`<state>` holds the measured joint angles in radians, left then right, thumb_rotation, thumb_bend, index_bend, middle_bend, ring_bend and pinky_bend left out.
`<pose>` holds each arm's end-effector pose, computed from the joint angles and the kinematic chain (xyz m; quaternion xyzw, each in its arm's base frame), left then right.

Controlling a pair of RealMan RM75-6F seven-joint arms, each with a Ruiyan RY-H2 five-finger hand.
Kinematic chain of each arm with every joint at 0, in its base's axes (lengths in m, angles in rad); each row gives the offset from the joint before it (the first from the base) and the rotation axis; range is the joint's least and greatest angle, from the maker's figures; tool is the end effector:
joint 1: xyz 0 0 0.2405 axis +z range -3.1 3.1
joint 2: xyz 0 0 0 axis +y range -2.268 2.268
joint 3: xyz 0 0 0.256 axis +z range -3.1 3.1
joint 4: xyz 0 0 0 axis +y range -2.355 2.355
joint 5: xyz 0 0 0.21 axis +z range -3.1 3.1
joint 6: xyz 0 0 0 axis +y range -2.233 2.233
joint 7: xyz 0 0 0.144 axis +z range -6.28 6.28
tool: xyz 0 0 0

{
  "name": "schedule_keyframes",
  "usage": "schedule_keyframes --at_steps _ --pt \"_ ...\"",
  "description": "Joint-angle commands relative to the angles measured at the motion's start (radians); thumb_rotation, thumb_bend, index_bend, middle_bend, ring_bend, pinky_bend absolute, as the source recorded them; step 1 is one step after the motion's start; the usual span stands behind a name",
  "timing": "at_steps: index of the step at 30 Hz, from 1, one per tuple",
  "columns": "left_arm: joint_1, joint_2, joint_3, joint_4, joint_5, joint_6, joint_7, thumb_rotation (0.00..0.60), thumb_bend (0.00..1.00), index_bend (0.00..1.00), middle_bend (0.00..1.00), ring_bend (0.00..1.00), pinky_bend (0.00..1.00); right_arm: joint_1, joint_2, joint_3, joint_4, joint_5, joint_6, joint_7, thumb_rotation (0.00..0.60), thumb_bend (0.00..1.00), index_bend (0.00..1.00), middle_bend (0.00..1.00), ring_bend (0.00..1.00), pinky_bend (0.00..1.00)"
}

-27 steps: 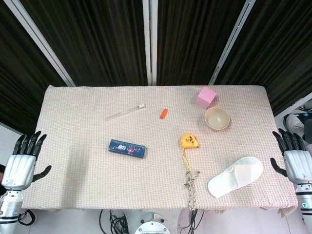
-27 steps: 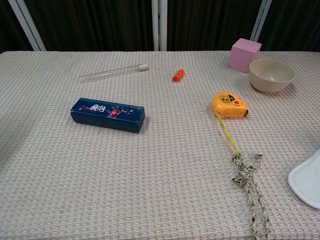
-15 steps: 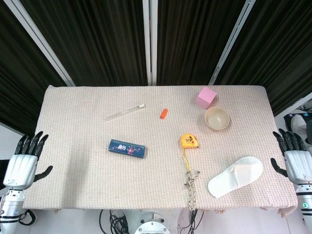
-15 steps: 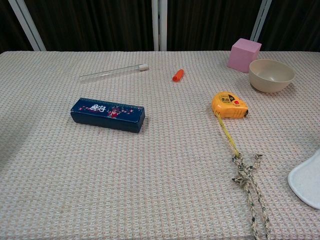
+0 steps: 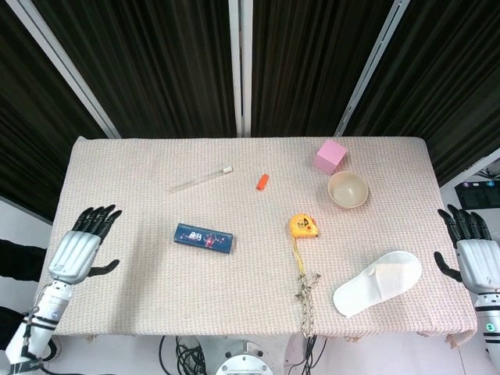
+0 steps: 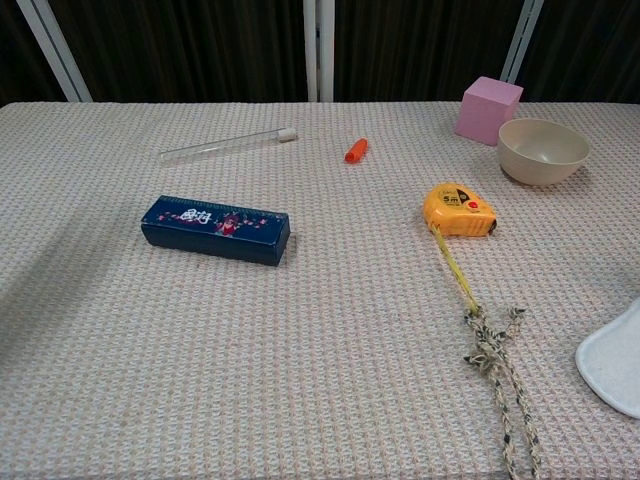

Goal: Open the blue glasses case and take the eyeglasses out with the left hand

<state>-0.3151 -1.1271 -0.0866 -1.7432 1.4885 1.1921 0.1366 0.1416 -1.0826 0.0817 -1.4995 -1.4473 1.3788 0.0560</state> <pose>-0.2437 0.2429 0.1110 -0.6994 -0.3767 -0.3753 0.4776 -0.3351 -0.2084 0.1794 0.6094 -0.3769 0.3518 0.6024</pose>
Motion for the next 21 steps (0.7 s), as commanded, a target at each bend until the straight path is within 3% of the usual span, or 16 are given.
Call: schedule_keyframes --at_steps 1,5,9,21 --pt "-0.117 -0.079 -0.031 0.061 -0.058 -0.156 -0.058 0.6 0.19 0.04 0.0 0.0 0.0 0.0 0.006 0.001 -0.003 0.001 -0.001 0.011 0.6 0.31 0.0 0.0 0.0 0.0" --pt "-0.201 -0.166 -0.043 0.129 -0.102 -0.278 -0.099 0.6 0.19 0.04 0.0 0.0 0.0 0.003 0.013 0.005 -0.007 0.005 -0.007 0.032 0.6 0.31 0.0 0.0 0.0 0.0" --pt "-0.249 -0.255 -0.045 0.209 -0.115 -0.325 -0.115 0.6 0.19 0.04 0.0 0.0 0.0 0.005 0.015 0.006 -0.004 0.008 -0.013 0.042 0.6 0.31 0.0 0.0 0.0 0.0" --pt "-0.3 -0.43 -0.017 0.414 -0.085 -0.319 -0.162 0.6 0.23 0.04 0.02 0.0 0.0 0.002 0.011 0.004 0.02 0.014 -0.019 0.063 0.6 0.31 0.0 0.0 0.0 0.0"
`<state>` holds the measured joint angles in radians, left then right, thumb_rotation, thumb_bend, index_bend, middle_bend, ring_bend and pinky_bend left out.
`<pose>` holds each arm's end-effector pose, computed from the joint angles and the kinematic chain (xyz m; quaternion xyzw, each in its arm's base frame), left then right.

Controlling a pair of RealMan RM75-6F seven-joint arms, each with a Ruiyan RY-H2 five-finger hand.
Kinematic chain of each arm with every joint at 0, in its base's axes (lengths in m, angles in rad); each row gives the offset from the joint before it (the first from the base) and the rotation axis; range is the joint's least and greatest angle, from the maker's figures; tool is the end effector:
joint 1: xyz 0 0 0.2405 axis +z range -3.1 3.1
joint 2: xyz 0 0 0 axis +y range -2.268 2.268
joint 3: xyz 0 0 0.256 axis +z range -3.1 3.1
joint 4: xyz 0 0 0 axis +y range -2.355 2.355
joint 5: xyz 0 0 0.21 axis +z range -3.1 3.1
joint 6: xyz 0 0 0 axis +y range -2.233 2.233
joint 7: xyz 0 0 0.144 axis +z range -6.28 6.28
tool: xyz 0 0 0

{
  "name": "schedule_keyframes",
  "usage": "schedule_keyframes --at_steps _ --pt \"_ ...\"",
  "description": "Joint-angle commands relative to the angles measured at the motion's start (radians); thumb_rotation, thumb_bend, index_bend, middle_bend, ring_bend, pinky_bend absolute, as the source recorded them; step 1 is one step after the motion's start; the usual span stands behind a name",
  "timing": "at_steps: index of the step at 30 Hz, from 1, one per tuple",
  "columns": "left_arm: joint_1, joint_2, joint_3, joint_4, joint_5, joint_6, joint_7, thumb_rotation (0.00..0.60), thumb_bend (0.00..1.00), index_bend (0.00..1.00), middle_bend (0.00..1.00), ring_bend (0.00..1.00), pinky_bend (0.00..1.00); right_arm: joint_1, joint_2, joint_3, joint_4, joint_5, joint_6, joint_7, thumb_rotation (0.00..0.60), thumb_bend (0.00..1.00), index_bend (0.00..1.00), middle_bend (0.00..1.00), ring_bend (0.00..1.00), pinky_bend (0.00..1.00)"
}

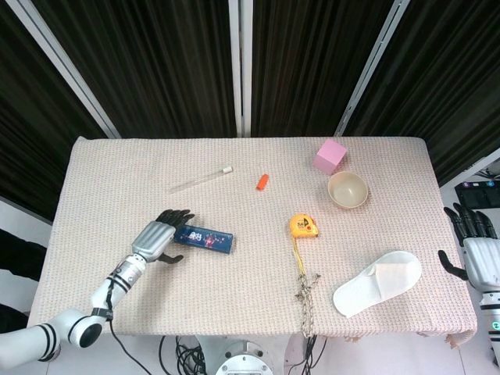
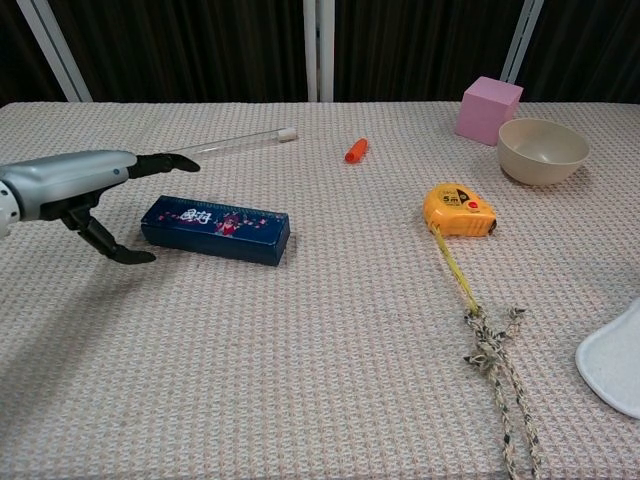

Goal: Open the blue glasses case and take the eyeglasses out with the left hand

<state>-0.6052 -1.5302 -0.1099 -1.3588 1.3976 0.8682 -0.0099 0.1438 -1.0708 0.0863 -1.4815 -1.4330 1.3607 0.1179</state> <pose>-0.2078 0.3136 -0.0242 -0.7516 -0.4341 -0.3533 0.3490 -0.3413 -0.2105 0.1858 0.5982 -0.3931 0.3571 0.6001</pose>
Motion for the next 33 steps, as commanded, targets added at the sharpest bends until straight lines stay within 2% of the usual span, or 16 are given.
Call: schedule_keyframes --at_steps 1,9,25,33 --pt "-0.011 -0.036 0.007 0.04 0.01 0.013 -0.021 0.6 0.23 0.04 0.03 0.0 0.0 0.0 -0.001 -0.001 0.003 0.0 -0.002 0.002 0.6 0.31 0.0 0.0 0.0 0.0" --pt "-0.025 -0.103 0.014 0.133 0.049 0.068 -0.035 0.6 0.29 0.04 0.13 0.0 0.0 0.0 -0.003 -0.002 0.012 0.003 -0.006 0.007 0.6 0.31 0.0 0.0 0.0 0.0" --pt "-0.021 -0.125 0.027 0.161 0.044 0.115 -0.009 0.6 0.33 0.05 0.25 0.0 0.01 -0.001 -0.01 -0.004 0.032 0.007 -0.014 0.015 0.6 0.31 0.0 0.0 0.0 0.0" --pt "-0.012 -0.144 0.03 0.18 0.041 0.154 0.064 0.6 0.34 0.06 0.39 0.09 0.02 -0.002 -0.008 -0.004 0.031 0.006 -0.012 0.015 0.6 0.31 0.0 0.0 0.0 0.0"
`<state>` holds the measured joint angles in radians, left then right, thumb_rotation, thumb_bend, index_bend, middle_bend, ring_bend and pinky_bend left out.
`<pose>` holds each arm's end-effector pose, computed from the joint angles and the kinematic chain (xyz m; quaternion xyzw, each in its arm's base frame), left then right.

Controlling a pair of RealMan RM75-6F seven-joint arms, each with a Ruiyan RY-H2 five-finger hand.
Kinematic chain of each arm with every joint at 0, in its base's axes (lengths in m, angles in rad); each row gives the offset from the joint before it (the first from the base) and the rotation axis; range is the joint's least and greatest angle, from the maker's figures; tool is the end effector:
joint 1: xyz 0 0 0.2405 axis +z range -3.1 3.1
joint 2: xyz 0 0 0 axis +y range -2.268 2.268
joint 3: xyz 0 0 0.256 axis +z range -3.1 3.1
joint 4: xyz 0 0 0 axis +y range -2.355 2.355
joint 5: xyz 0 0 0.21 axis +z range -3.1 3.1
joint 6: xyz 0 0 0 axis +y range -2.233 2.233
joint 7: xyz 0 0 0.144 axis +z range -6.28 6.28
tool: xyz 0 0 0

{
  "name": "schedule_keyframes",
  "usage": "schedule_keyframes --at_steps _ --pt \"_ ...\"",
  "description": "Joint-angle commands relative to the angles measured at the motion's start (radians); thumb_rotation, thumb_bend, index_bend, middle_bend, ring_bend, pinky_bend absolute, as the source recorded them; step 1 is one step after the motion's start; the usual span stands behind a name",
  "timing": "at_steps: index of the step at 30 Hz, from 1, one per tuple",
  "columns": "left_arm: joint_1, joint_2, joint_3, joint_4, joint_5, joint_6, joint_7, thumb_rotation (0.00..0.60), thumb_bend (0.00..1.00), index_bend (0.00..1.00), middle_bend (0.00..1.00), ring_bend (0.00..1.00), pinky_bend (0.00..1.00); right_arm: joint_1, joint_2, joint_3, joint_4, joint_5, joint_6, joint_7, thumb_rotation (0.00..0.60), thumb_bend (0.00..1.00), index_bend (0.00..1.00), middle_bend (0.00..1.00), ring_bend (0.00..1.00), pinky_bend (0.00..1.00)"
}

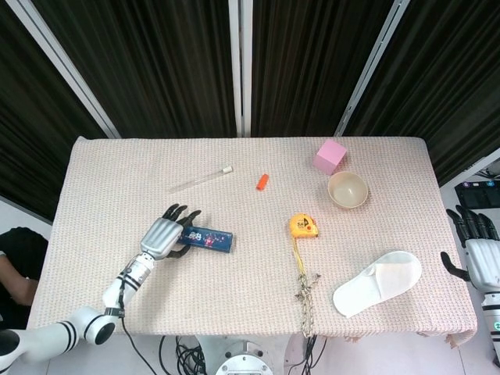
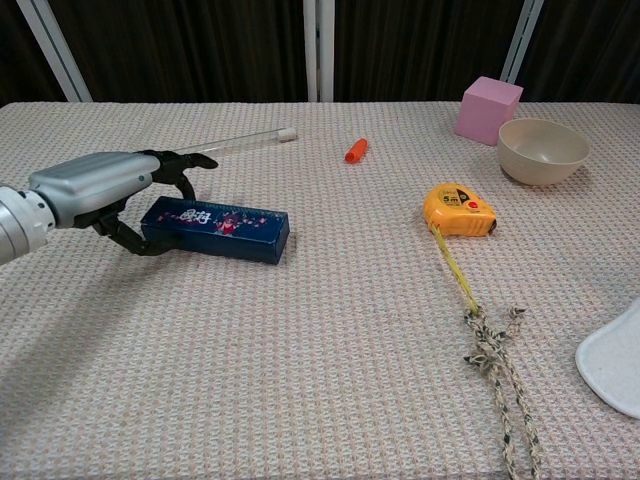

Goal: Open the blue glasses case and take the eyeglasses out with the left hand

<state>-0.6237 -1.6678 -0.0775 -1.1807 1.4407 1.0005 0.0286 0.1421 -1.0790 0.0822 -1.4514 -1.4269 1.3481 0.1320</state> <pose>-0.2056 0.3203 -0.0452 -0.7570 -0.3698 -0.3787 0.3831 -0.3490 -0.2096 0.1857 0.5975 -0.3976 0.3486 0.6028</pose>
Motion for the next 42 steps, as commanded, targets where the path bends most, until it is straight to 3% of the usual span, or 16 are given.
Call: schedule_keyframes --at_steps 1,5,10,18,25,28,33,42 --pt "0.01 -0.008 -0.005 -0.001 -0.006 0.03 0.043 0.6 0.34 0.07 0.41 0.1 0.03 0.0 0.0 0.0 0.001 0.0 0.0 0.001 0.6 0.31 0.0 0.0 0.0 0.0" --pt "0.029 0.014 -0.012 -0.061 -0.062 0.031 0.153 0.6 0.34 0.07 0.46 0.14 0.04 0.0 -0.001 0.001 0.004 0.002 -0.002 0.004 0.6 0.31 0.0 0.0 0.0 0.0" --pt "0.076 0.061 -0.039 -0.216 -0.194 0.059 0.291 0.6 0.35 0.08 0.49 0.18 0.07 0.001 -0.003 0.001 0.01 0.001 -0.002 0.009 0.6 0.31 0.0 0.0 0.0 0.0" --pt "0.162 0.053 -0.061 -0.453 -0.414 0.256 0.585 0.6 0.38 0.09 0.6 0.27 0.09 0.0 -0.004 -0.002 0.008 -0.007 0.002 0.004 0.6 0.31 0.0 0.0 0.0 0.0" --pt "0.201 0.015 -0.043 -0.495 -0.438 0.344 0.628 0.6 0.37 0.1 0.63 0.29 0.11 -0.001 -0.004 -0.005 0.002 -0.016 0.008 -0.003 0.6 0.31 0.0 0.0 0.0 0.0" --pt "0.212 0.003 -0.03 -0.5 -0.435 0.351 0.62 0.6 0.32 0.1 0.6 0.29 0.13 -0.003 -0.004 -0.005 0.002 -0.015 0.01 -0.003 0.6 0.31 0.0 0.0 0.0 0.0" --pt "0.227 0.0 0.0 -0.523 -0.424 0.338 0.597 0.6 0.25 0.1 0.45 0.29 0.17 -0.002 -0.005 -0.004 0.003 -0.015 0.01 -0.004 0.6 0.31 0.0 0.0 0.0 0.0" --pt "0.234 0.011 0.011 -0.572 -0.426 0.342 0.624 0.6 0.24 0.09 0.2 0.25 0.21 -0.004 -0.009 -0.003 0.01 -0.012 0.013 -0.003 0.6 0.31 0.0 0.0 0.0 0.0"
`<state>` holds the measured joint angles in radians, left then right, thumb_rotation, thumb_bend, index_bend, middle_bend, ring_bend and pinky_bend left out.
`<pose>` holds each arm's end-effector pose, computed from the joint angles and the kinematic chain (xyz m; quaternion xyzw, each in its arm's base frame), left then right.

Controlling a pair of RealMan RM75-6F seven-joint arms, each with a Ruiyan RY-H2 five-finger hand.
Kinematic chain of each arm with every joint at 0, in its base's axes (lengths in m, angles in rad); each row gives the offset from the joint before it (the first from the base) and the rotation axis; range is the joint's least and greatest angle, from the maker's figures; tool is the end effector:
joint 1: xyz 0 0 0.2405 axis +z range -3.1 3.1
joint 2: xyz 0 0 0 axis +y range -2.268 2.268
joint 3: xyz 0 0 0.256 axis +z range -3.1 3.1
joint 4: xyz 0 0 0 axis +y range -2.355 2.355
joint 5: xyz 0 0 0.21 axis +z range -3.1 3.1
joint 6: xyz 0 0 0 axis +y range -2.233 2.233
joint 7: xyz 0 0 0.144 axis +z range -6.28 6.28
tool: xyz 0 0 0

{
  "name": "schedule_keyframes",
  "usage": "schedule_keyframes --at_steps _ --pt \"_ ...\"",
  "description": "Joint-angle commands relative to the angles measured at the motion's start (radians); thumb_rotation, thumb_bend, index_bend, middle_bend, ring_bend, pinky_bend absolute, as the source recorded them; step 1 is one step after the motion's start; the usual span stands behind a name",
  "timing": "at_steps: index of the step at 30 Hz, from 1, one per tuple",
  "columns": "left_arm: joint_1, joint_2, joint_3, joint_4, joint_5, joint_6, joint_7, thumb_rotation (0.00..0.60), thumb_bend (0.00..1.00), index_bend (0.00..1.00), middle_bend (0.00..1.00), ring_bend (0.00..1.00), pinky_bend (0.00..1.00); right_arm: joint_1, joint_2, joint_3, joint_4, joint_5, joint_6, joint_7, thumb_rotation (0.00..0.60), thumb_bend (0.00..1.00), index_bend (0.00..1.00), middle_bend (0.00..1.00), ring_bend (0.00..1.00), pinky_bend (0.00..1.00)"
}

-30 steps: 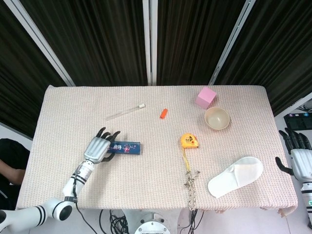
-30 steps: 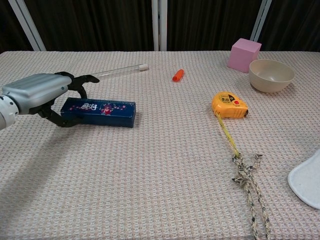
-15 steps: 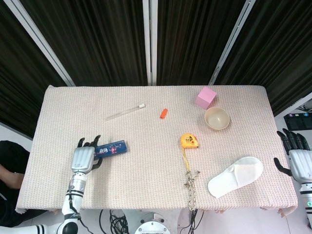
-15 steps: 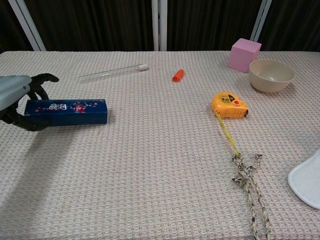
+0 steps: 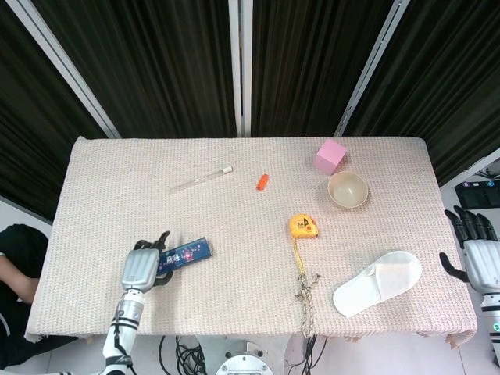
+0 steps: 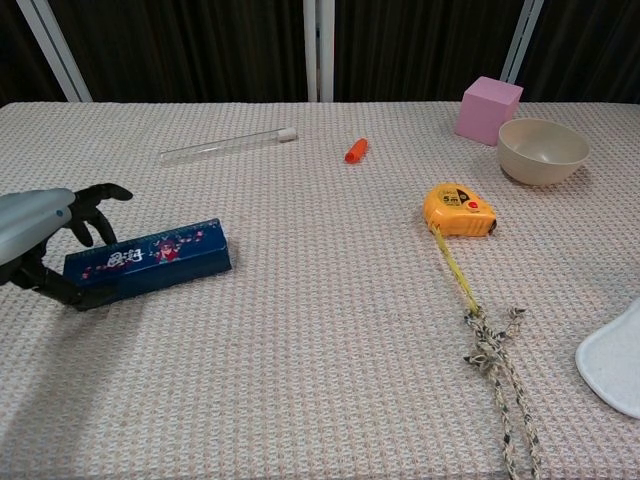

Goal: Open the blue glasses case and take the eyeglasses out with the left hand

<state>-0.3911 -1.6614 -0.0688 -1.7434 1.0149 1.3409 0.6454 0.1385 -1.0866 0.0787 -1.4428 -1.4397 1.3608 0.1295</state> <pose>-0.1922 0.2265 -0.0276 -0.6439 -0.4833 -0.3119 0.5045 -0.3488 -0.2079 0.1842 0.6007 -0.3921 0.3504 0.6022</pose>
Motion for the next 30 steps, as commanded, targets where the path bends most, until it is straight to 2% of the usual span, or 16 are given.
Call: schedule_keyframes --at_steps 1,7,11,15,30 --pt "0.002 0.006 0.004 -0.013 0.002 0.003 0.01 0.6 0.24 0.09 0.19 0.25 0.21 0.0 -0.002 0.0 0.002 0.0 0.0 -0.001 0.6 0.31 0.0 0.0 0.0 0.0" --pt "-0.002 0.029 0.012 -0.043 0.025 0.002 0.025 0.6 0.24 0.09 0.19 0.22 0.21 0.001 -0.002 0.0 0.001 -0.003 0.001 -0.004 0.6 0.31 0.0 0.0 0.0 0.0" --pt "-0.007 0.054 0.009 -0.055 0.041 0.011 0.047 0.6 0.29 0.11 0.25 0.22 0.22 0.002 -0.001 -0.001 -0.001 -0.001 -0.003 -0.007 0.6 0.31 0.0 0.0 0.0 0.0" --pt "-0.01 0.072 0.004 -0.064 0.018 -0.009 0.046 0.6 0.32 0.11 0.28 0.22 0.22 0.003 -0.002 -0.002 -0.002 -0.001 -0.007 -0.011 0.6 0.31 0.0 0.0 0.0 0.0" --pt "-0.019 0.078 0.002 -0.069 0.008 -0.05 -0.005 0.6 0.31 0.11 0.28 0.22 0.22 0.002 -0.004 -0.002 0.003 0.005 -0.01 -0.01 0.6 0.31 0.0 0.0 0.0 0.0"
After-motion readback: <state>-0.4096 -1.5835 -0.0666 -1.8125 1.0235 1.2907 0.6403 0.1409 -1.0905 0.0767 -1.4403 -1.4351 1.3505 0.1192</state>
